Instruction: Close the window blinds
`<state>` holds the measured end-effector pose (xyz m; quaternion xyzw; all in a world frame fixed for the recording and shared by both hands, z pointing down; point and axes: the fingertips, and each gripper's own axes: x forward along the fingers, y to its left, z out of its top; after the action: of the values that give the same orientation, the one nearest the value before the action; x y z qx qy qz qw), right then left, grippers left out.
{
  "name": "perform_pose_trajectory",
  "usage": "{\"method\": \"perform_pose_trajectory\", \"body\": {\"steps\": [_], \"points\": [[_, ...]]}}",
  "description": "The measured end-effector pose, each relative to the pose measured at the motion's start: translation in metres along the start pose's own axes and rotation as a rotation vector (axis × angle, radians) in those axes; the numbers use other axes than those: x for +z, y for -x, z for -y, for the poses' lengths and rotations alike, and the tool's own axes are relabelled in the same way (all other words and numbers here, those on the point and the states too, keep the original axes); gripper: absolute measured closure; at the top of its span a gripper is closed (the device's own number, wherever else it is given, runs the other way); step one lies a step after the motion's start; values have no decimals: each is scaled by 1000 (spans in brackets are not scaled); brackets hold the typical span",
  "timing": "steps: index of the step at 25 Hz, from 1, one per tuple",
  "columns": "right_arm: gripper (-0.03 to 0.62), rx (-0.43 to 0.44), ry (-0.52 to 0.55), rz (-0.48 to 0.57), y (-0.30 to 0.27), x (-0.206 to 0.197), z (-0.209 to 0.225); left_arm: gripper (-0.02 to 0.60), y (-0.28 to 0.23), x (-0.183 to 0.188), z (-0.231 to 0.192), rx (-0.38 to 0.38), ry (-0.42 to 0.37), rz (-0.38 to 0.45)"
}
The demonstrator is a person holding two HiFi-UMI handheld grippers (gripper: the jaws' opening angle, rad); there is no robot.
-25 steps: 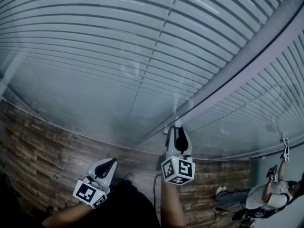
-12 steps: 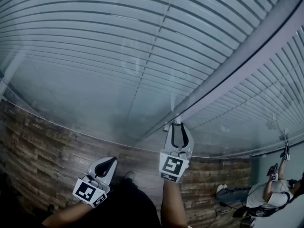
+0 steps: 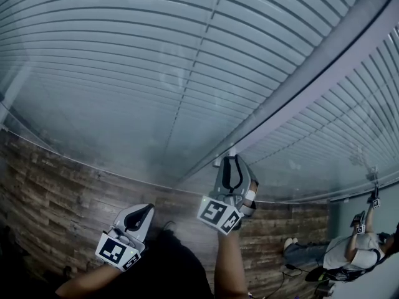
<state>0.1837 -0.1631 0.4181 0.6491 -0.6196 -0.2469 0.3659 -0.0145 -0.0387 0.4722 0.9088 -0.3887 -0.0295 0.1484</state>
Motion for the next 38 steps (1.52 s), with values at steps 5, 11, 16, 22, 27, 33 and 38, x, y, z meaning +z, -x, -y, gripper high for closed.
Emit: {"method": "perform_pose_trajectory", "body": {"steps": [5,11,16,22,27,33,38], "points": [[468,-3,88,4,0,-1,-1,583,1,0,-1,7,1,-4],[462,124,-401,71,1,-4,2,583,3,-3,0,11,11,-4],[456,173,-746,118,7,-5,8,583,4,-3,-2,18,16,-8],[451,170,-763,103,11,-10,4,583,1,-6,-1,12,17,-18],[455,191,-782,99,19,-10,-6,583,-2,-4,0,9,-6,-7],[592,178,-788,81,36,-20,-24,583,-6,2,0,23,-33,19],[592,202,-802,128,65,-4,-34,583,-13,8,2,12,-51,44]]}}
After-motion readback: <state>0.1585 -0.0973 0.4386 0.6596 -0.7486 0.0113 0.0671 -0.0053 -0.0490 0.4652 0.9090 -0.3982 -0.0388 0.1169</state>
